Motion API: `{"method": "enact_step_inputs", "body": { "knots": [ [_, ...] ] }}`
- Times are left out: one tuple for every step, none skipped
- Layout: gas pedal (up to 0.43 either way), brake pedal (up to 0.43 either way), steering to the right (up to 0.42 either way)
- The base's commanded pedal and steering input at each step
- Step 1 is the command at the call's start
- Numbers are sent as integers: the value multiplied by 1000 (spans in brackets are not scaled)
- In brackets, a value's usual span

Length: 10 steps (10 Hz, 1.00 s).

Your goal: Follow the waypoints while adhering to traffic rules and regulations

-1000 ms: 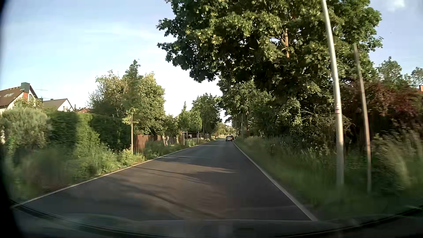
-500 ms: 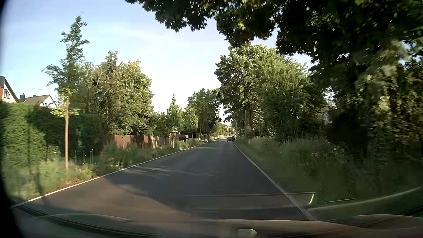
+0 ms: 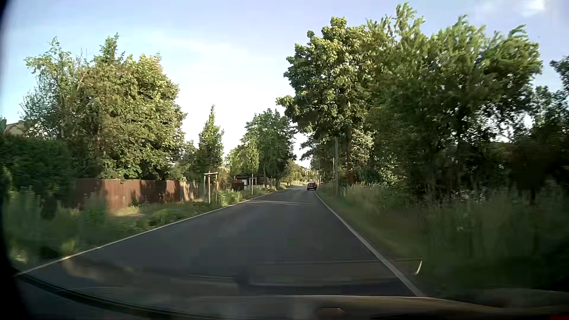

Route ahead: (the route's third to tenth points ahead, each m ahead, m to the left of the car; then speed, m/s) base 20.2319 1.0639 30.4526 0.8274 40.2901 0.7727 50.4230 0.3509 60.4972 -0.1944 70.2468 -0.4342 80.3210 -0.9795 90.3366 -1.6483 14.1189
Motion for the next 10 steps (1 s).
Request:
{"method": "enact_step_inputs", "body": {
  "knots": [
    [39,30,1],
    [39,30,1],
    [39,30,1],
    [39,37,1],
    [39,30,1],
    [39,30,1],
    [39,30,1],
    [39,30,1],
    [39,30,1],
    [39,30,1]
  ]
}}
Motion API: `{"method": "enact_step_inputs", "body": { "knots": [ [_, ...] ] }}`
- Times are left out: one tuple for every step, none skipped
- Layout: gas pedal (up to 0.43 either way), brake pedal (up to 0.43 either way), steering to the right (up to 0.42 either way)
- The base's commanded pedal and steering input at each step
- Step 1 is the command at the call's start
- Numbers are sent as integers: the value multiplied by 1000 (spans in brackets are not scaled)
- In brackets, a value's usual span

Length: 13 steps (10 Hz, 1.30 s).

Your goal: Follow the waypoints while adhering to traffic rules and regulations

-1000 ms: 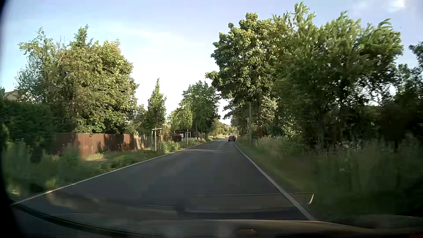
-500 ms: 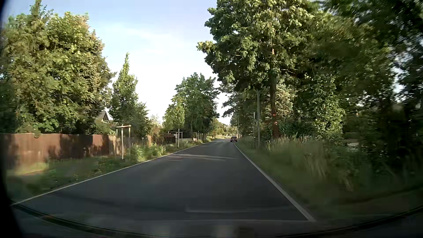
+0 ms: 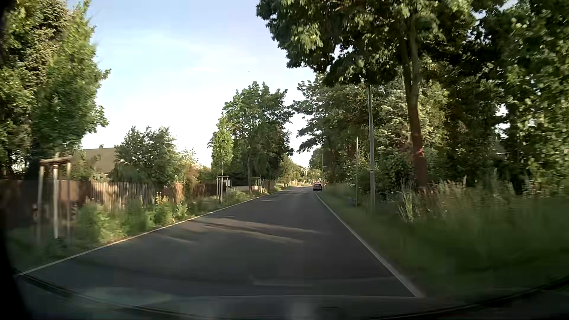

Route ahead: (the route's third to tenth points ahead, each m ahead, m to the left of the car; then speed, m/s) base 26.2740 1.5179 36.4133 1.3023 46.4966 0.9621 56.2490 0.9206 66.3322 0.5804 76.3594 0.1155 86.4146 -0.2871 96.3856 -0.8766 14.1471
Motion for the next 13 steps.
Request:
{"method": "enact_step_inputs", "body": {
  "knots": [
    [39,30,1],
    [39,30,1],
    [39,30,1],
    [39,30,1],
    [39,30,1],
    [39,30,1],
    [39,30,2],
    [39,30,2],
    [39,30,2],
    [39,30,3],
    [39,30,3],
    [39,30,3],
    [39,30,3]
  ]
}}
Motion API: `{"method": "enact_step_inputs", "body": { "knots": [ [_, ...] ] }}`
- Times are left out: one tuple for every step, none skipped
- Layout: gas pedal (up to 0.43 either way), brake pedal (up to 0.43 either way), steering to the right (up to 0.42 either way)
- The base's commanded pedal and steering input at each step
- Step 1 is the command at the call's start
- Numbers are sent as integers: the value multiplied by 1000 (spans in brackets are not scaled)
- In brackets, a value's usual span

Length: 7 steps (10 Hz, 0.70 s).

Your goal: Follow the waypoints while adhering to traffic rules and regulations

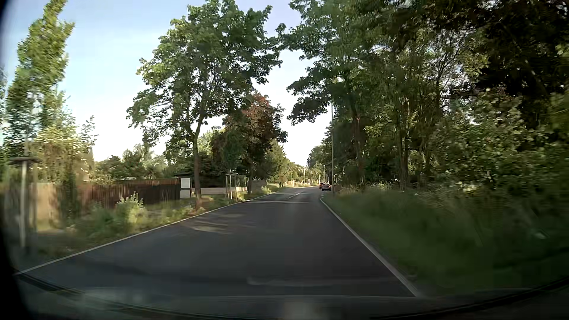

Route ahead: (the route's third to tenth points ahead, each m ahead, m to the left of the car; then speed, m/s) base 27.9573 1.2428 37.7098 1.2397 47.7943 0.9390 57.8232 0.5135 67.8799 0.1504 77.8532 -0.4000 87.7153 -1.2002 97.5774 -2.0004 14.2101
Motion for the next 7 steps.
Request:
{"method": "enact_step_inputs", "body": {
  "knots": [
    [39,30,4],
    [39,30,4],
    [39,30,5],
    [39,30,4],
    [39,30,5],
    [39,30,4],
    [39,30,4]
  ]
}}
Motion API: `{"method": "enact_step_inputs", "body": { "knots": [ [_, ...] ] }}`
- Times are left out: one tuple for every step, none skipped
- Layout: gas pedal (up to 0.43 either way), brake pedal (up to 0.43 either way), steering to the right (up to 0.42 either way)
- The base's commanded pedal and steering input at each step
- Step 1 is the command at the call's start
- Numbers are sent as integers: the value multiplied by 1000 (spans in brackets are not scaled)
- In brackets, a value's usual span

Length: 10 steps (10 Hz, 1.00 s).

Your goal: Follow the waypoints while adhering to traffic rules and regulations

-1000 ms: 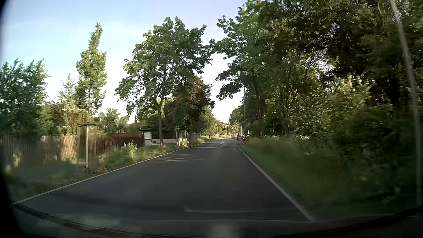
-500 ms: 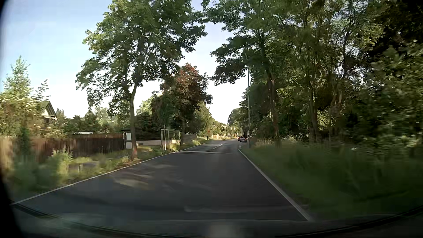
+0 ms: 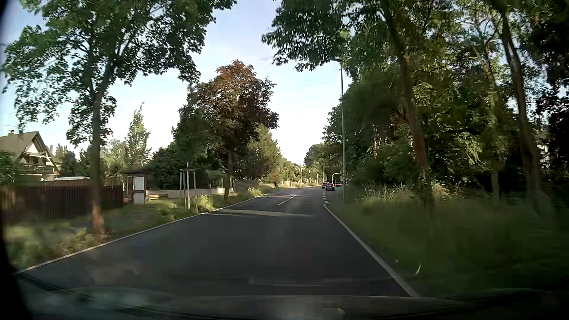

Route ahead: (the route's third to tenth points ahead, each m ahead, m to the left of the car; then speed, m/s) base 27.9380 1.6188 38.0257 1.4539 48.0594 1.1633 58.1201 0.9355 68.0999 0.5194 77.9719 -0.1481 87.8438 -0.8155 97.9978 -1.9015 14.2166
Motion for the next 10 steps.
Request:
{"method": "enact_step_inputs", "body": {
  "knots": [
    [39,30,4],
    [28,30,4],
    [28,37,5],
    [28,30,5],
    [28,30,5],
    [28,30,5],
    [28,30,6],
    [28,30,5],
    [28,30,6],
    [28,30,6]
  ]
}}
